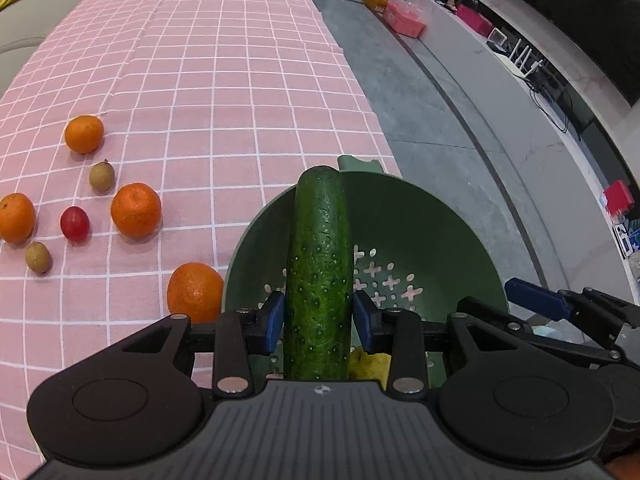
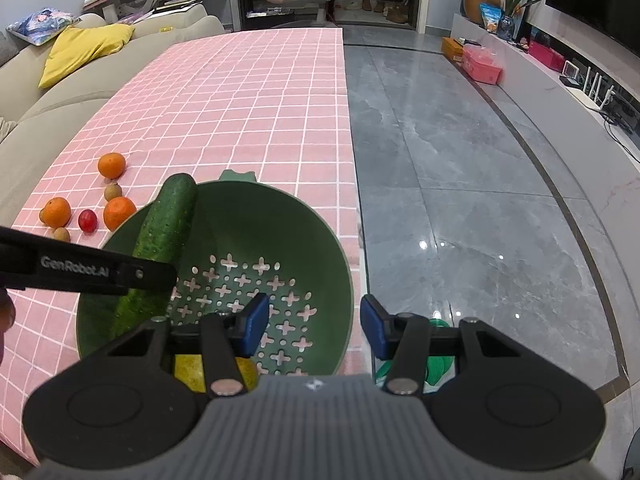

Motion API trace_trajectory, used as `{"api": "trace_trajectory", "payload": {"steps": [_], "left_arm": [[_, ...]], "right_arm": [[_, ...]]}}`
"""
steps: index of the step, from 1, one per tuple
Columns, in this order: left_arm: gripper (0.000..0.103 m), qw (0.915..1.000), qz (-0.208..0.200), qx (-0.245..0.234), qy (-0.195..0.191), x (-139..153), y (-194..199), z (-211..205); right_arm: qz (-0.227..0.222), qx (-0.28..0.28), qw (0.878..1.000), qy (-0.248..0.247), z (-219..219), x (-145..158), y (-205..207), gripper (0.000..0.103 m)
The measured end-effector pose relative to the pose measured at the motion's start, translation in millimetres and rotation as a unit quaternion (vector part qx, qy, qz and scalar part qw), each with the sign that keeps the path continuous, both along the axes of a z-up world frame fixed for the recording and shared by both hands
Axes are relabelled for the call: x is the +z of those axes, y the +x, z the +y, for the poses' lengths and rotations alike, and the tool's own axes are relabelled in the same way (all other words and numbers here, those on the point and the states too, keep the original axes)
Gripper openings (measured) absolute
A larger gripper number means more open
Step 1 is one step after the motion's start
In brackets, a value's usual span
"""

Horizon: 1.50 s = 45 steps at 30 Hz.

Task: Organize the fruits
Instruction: 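Open the right tool to drop the pear while the left tool carries the cucumber to the colander, then release the cucumber into the colander with the left tool and withdraw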

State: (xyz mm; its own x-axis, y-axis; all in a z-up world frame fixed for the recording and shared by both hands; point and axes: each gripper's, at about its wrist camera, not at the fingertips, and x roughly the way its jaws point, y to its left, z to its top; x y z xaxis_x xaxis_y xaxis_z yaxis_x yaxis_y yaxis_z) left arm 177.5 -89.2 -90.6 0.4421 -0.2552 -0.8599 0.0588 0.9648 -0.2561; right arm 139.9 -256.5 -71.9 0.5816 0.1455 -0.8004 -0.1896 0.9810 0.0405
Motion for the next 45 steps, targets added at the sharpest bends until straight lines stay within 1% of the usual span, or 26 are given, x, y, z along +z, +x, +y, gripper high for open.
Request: {"api": "trace_trajectory", "payload": {"steps": [7,8,9,10,12,14,17,20,21,23,24,25,26,27,29,31,32,34,37,39,42,45], "left_arm": [[0.042,0.9999,0.008,-0.010,0.002,-2.2,1.7,-0.9],[0.045,0.9999,0.008,-0.012,0.003,-1.9,1.5,-1.0],[0.052,0.9998,0.008,-0.014,0.009,-1.4,0.9,-1.3],[0.054,0.9997,0.009,-0.018,0.014,-0.5,0.5,-1.9],[0.055,0.9997,0.000,-0.020,0.016,3.7,-3.1,-0.3],[0.057,0.9997,-0.008,-0.018,0.011,10.5,-8.2,4.6],[0.057,0.9997,-0.019,-0.015,0.009,21.1,-16.7,11.8],[0.058,0.9990,-0.038,-0.015,0.018,36.5,-28.9,20.2],[0.059,0.9985,-0.048,-0.012,0.024,42.5,-34.3,23.7],[0.062,0.9968,-0.068,-0.004,0.042,53.5,-42.0,29.3],[0.063,0.9955,-0.078,0.000,0.053,58.2,-46.4,32.3],[0.064,0.9937,-0.093,0.004,0.064,63.0,-51.6,35.6],[0.067,0.9914,-0.107,0.008,0.075,67.8,-57.2,39.3],[0.070,0.9893,-0.119,0.011,0.083,71.6,-61.5,43.1],[0.073,0.9856,-0.138,0.018,0.096,78.0,-70.0,52.3],[0.076,0.9816,-0.156,0.026,0.107,81.8,-78.4,64.1],[0.078,0.9807,-0.159,0.033,0.110,82.5,-81.2,70.4],[0.078,0.9807,-0.161,0.049,0.099,82.5,-86.3,88.4],[0.081,0.9804,-0.158,0.085,0.082,78.3,-93.8,113.5],[0.083,0.9811,-0.146,0.102,0.076,73.7,-97.1,128.8],[0.083,0.9828,-0.128,0.104,0.084,67.5,-96.6,144.3],[0.083,0.9838,-0.119,0.090,0.100,63.9,-96.0,151.0]], "right_arm": [[0.003,0.008,1.000,-0.006,1.6,-0.4,-1.6,0.048],[0.004,0.010,1.000,-0.007,1.3,-0.2,-1.8,0.048],[0.004,0.011,1.000,-0.008,1.8,0.2,-2.1,0.048],[0.004,0.012,1.000,-0.009,2.4,1.0,-2.3,0.048],[0.001,0.012,1.000,-0.011,3.5,3.6,-4.1,0.048],[-0.003,0.013,1.000,-0.011,4.5,7.0,-6.0,0.048],[-0.011,0.017,1.000,-0.013,6.7,13.2,-10.1,0.048],[-0.020,0.022,1.000,-0.009,9.3,23.4,-14.6,0.050],[-0.024,0.024,0.999,-0.003,10.6,28.2,-16.2,0.050],[-0.027,0.029,0.999,0.011,14.0,36.0,-17.6,0.056],[-0.029,0.032,0.999,0.020,16.7,40.6,-18.8,0.057],[-0.031,0.036,0.999,0.027,19.5,44.1,-19.0,0.057],[-0.032,0.042,0.998,0.034,22.9,47.6,-19.8,0.057],[-0.034,0.049,0.997,0.041,27.4,50.9,-20.9,0.058],[-0.039,0.063,0.996,0.057,38.2,56.6,-23.4,0.064],[-0.045,0.077,0.994,0.069,50.9,61.0,-26.1,0.065],[-0.047,0.084,0.993,0.072,56.9,62.1,-27.5,0.067],[-0.055,0.099,0.991,0.073,71.5,63.3,-29.6,0.067],[-0.071,0.125,0.988,0.056,95.1,61.9,-32.2,0.067],[-0.076,0.151,0.985,0.047,111.4,59.3,-32.8,0.067],[-0.077,0.190,0.978,0.019,133.4,53.1,-27.4,0.067],[-0.061,0.240,0.969,-0.011,152.6,44.2,-15.1,0.067]]}}
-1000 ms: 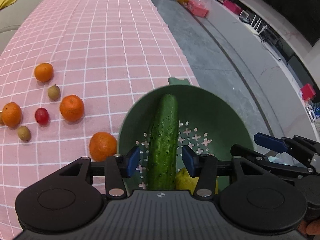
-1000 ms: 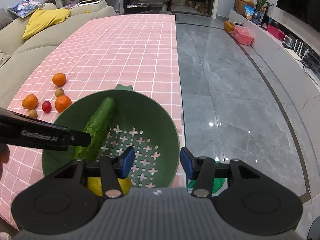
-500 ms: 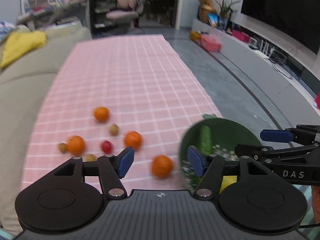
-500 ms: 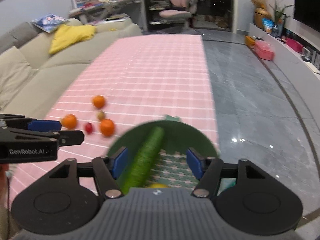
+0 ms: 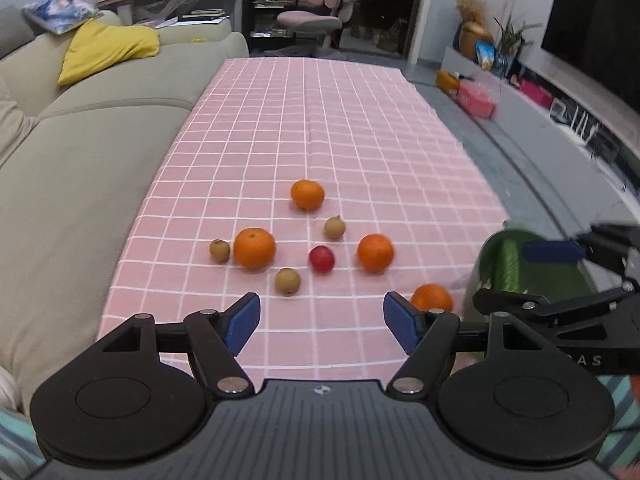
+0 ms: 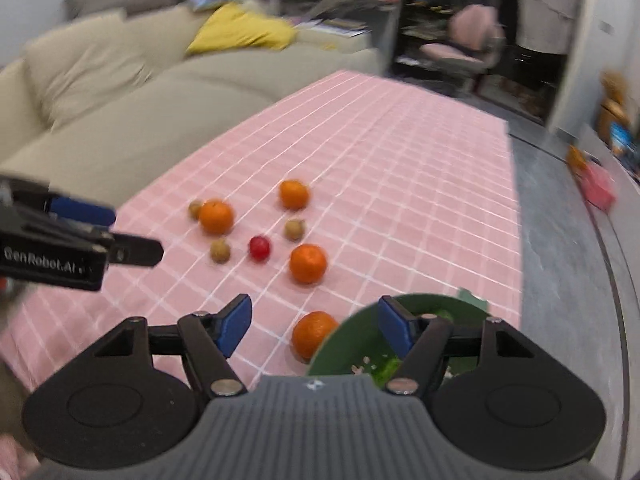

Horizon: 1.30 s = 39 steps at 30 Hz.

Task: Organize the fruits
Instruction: 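Release the cucumber into the colander with the left tool and withdraw, then grasp a mandarin with the right tool and lift it over the colander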

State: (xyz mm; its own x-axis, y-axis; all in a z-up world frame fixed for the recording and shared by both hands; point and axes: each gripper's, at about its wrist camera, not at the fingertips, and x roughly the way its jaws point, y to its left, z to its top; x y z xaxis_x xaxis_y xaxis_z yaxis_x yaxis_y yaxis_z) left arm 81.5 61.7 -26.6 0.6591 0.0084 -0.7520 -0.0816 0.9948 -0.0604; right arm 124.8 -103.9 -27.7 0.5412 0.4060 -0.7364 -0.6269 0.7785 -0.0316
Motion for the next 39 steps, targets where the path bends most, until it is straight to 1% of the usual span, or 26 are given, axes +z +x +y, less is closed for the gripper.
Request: {"api": "trace_trajectory", "payload": {"steps": [1,3,6,8,10,11,14,19,24,25,27,28,29,30,34,39], "left_arm": [[0.083,0.9999,0.007,-0.007,0.005,-1.5,1.6,0.6],[0.083,0.9996,0.018,-0.021,0.000,-5.0,6.5,3.8],[0.083,0.9994,0.028,-0.018,-0.012,-14.1,12.3,11.0],[0.081,0.9989,0.037,-0.017,-0.022,-20.8,18.0,14.9],[0.076,0.9987,0.043,-0.015,-0.024,-27.2,23.4,17.5],[0.076,0.9986,0.045,-0.013,-0.022,-30.2,26.0,18.5],[0.076,0.9984,0.052,-0.007,-0.020,-36.9,32.6,20.3],[0.076,0.9973,0.057,0.002,-0.046,-45.5,38.9,27.3],[0.076,0.9960,0.066,0.009,-0.059,-53.2,41.7,30.0],[0.076,0.9958,0.068,0.009,-0.062,-54.1,42.2,30.1],[0.076,0.9953,0.070,0.009,-0.066,-56.1,43.4,29.9],[0.076,0.9951,0.071,0.009,-0.068,-56.8,44.2,29.7],[0.076,0.9950,0.072,0.008,-0.070,-57.2,44.8,29.5],[0.076,0.9948,0.072,0.008,-0.071,-57.8,45.3,29.3],[0.076,0.9950,0.072,-0.001,-0.069,-58.1,46.9,26.5],[0.075,0.9957,0.064,-0.019,-0.065,-56.1,50.1,19.2]], "right_arm": [[0.006,0.013,1.000,-0.008,4.3,-3.0,4.8,0.067],[0.018,0.034,0.999,-0.022,11.4,-8.6,15.4,0.067],[0.033,0.067,0.996,-0.052,22.9,-19.3,33.0,0.066],[0.042,0.094,0.992,-0.079,32.6,-27.1,42.1,0.058],[0.056,0.120,0.985,-0.108,40.8,-34.7,48.8,0.056],[0.063,0.132,0.981,-0.126,45.3,-40.3,52.4,0.054],[0.076,0.158,0.970,-0.166,53.8,-55.5,61.0,0.054],[0.094,0.198,0.953,-0.209,62.3,-71.1,69.5,0.054],[0.099,0.227,0.937,-0.248,71.6,-84.5,75.6,0.054],[0.101,0.232,0.934,-0.254,73.0,-87.7,76.8,0.054],[0.109,0.238,0.931,-0.254,74.7,-91.3,78.1,0.054],[0.110,0.240,0.930,-0.256,75.6,-92.9,78.3,0.052],[0.111,0.242,0.928,-0.259,76.2,-94.1,78.2,0.047],[0.114,0.243,0.928,-0.260,76.3,-95.7,78.7,0.045],[0.121,0.240,0.929,-0.253,75.8,-96.9,79.9,0.044],[0.116,0.242,0.931,-0.248,74.0,-95.3,77.5,0.042]]}}
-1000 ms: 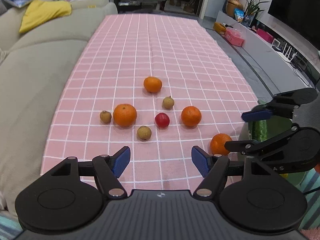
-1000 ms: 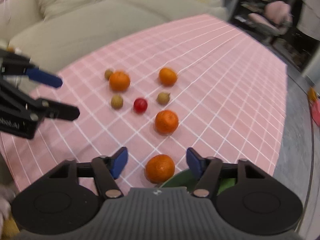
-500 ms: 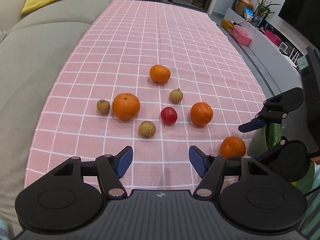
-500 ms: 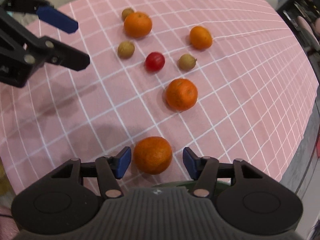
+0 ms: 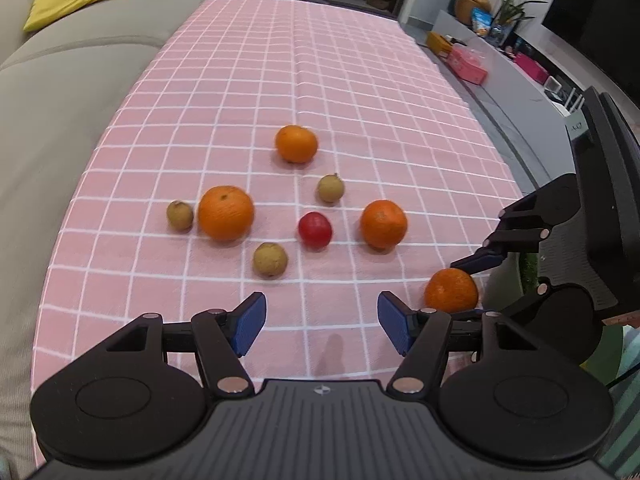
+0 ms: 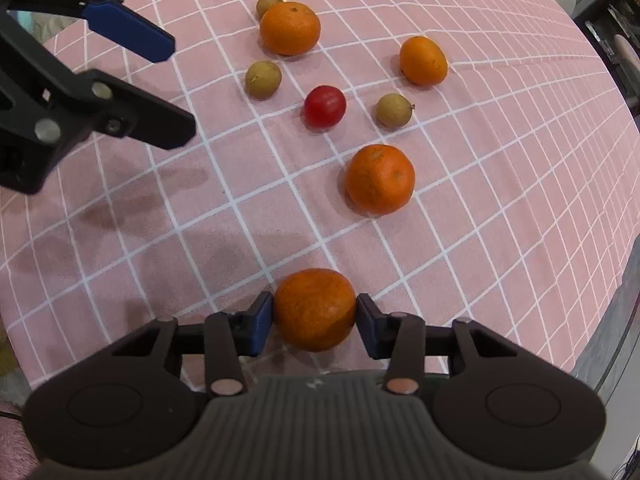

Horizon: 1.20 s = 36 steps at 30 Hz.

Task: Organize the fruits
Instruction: 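Grasp a mandarin with the right tool and lift it over the colander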

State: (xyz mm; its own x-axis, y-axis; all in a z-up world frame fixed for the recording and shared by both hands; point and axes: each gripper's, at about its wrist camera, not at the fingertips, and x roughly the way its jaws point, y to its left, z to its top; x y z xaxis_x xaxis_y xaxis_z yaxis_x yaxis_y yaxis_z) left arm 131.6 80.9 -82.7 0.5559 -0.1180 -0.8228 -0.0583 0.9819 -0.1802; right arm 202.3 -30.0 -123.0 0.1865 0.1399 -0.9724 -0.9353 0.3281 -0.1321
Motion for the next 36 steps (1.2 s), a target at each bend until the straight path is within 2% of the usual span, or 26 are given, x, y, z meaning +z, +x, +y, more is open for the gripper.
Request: {"api": "trace_trajectory", "payload": {"steps": [5,9,15,19,25,28,32,36], "left_arm": [[0.073,0.9994,-0.025,-0.022,0.004,5.1,5.9,-12.7],[0.072,0.9984,-0.047,-0.032,0.011,9.9,16.1,-23.5],[0.072,0.9973,-0.057,-0.037,0.028,8.8,36.3,-39.9],[0.072,0.9958,-0.052,-0.053,0.054,-0.6,51.2,-56.9],[0.072,0.9920,-0.034,-0.074,0.096,-20.0,69.3,-80.3],[0.072,0.9902,-0.022,-0.077,0.114,-31.0,75.0,-85.8],[0.072,0.9915,-0.014,-0.066,0.112,-38.7,80.5,-84.5],[0.064,0.9915,-0.013,-0.067,0.111,-41.3,86.6,-87.1]], "right_arm": [[-0.002,-0.036,0.998,0.050,-11.6,18.5,6.0,0.041],[-0.003,-0.086,0.990,0.108,-31.9,46.2,14.4,0.041],[-0.012,-0.167,0.967,0.191,-82.6,92.9,17.6,0.041],[-0.012,-0.223,0.951,0.215,-121.2,104.8,13.8,0.041],[-0.012,-0.289,0.937,0.197,-167.5,88.4,-0.3,0.041],[0.005,-0.317,0.929,0.190,-184.3,72.0,0.4,0.041],[0.014,-0.328,0.928,0.175,-187.2,48.2,3.2,0.041],[0.016,-0.325,0.931,0.164,-182.8,31.9,2.6,0.041]]}}
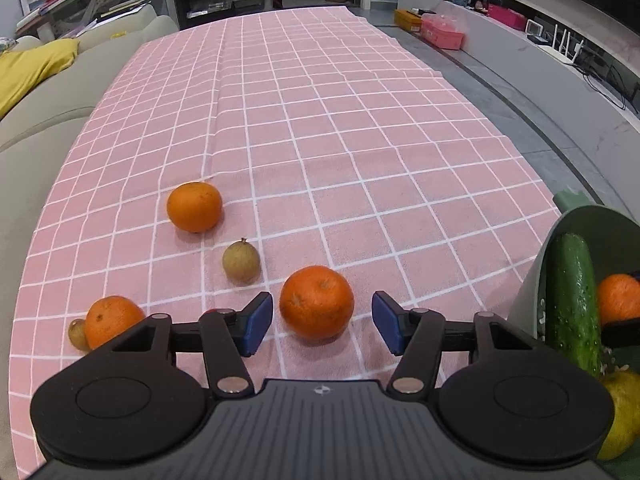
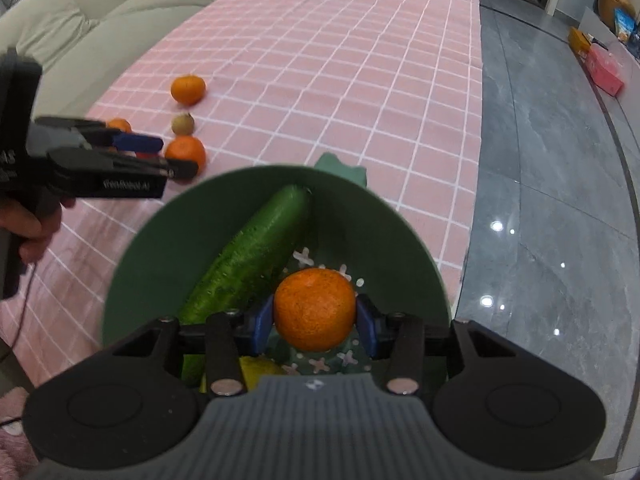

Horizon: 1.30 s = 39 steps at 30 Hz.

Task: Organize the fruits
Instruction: 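Grasp a mandarin with the right tool and lift it over the colander, then drop the mandarin into the colander with the right tool while the left tool carries another mandarin there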

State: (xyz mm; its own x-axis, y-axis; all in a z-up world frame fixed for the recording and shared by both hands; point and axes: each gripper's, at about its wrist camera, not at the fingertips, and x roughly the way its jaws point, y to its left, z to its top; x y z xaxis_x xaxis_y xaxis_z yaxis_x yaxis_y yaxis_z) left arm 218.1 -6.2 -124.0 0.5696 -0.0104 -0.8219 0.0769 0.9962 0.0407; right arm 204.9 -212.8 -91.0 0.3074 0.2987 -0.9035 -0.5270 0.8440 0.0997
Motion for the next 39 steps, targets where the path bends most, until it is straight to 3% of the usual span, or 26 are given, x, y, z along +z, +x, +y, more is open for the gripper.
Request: {"api": "trace_trajectory", "payload": {"steps": [5,11,16,23,28,32,36,39], "left_arm": [[0.050,0.9997,0.009,0.003,0.022,-9.0,3.9,-1.9],[0.048,0.9999,0.008,0.014,0.005,-7.4,4.7,0.9],[0.047,0.9992,0.005,0.024,-0.032,5.7,0.4,2.0],[0.047,0.9956,-0.010,0.008,-0.093,46.4,-10.5,-5.3],[0.047,0.9937,-0.001,-0.034,-0.107,66.0,-21.6,-27.6],[0.047,0.9885,0.006,-0.088,-0.123,78.2,-33.2,-53.4],[0.047,0.9827,0.018,-0.143,-0.116,80.7,-39.9,-84.7],[0.047,0.9774,0.042,-0.172,-0.116,69.4,-40.6,-107.2]], "right_arm": [[0.003,0.013,1.000,-0.004,5.5,-11.1,0.3,0.041],[0.012,0.014,1.000,-0.004,3.1,-20.1,-0.5,0.042],[0.019,0.014,1.000,-0.002,1.9,-26.0,-3.0,0.042],[0.016,0.016,1.000,-0.007,1.8,-26.1,-8.5,0.043],[-0.006,0.017,1.000,0.007,-1.2,-8.9,-19.0,0.058],[-0.043,-0.013,0.999,0.009,-15.7,12.0,-31.0,0.058],[-0.082,-0.080,0.993,0.010,-45.1,33.9,-42.8,0.057],[-0.081,-0.121,0.989,-0.001,-63.9,34.2,-46.4,0.043]]}}
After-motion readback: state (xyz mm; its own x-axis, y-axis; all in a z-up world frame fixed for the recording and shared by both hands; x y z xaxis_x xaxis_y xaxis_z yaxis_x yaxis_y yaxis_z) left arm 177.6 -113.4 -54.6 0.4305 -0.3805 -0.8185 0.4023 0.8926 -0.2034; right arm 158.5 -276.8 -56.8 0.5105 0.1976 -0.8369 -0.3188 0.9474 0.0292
